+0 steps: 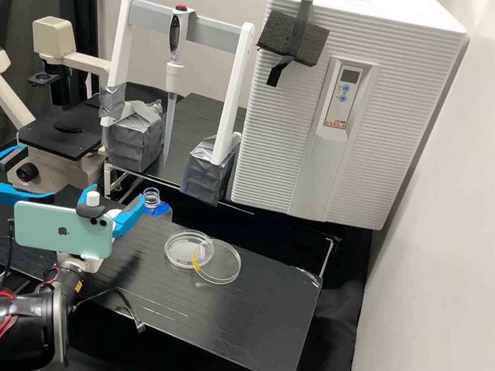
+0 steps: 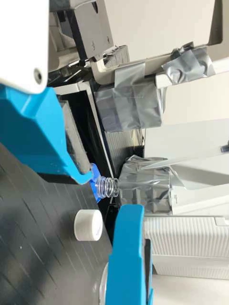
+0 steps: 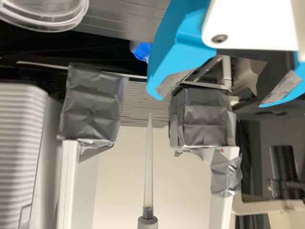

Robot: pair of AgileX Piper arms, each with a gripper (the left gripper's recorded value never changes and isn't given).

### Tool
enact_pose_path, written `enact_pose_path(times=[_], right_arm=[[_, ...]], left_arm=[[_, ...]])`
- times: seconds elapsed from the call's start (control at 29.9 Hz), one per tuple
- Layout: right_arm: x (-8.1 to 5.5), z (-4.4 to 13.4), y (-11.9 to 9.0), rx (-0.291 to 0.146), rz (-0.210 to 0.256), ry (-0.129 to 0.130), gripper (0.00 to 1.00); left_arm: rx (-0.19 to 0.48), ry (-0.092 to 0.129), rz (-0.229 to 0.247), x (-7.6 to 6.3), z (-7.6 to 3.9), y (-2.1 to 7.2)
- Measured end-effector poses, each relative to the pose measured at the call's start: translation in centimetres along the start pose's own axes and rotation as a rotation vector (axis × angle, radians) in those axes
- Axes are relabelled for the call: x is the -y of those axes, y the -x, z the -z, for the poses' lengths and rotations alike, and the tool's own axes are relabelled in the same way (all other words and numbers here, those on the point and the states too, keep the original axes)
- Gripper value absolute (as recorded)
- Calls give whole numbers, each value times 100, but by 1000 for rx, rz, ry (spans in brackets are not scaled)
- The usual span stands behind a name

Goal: Open the bottle

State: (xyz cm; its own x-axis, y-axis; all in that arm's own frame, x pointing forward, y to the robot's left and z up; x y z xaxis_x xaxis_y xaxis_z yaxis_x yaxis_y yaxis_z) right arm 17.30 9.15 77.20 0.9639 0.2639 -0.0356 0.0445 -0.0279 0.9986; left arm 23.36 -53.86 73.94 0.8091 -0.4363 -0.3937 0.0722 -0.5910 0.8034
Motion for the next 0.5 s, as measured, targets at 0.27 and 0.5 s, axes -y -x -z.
enact_pose_path(times=[0.27, 0.5], right_arm=[[-20, -17, 7, -19, 2, -56, 100], [-12, -5, 7, -31, 11, -50, 100]], left_arm=[[-6, -16, -9, 1, -27, -9], [-20, -61, -80, -30, -73, -12]])
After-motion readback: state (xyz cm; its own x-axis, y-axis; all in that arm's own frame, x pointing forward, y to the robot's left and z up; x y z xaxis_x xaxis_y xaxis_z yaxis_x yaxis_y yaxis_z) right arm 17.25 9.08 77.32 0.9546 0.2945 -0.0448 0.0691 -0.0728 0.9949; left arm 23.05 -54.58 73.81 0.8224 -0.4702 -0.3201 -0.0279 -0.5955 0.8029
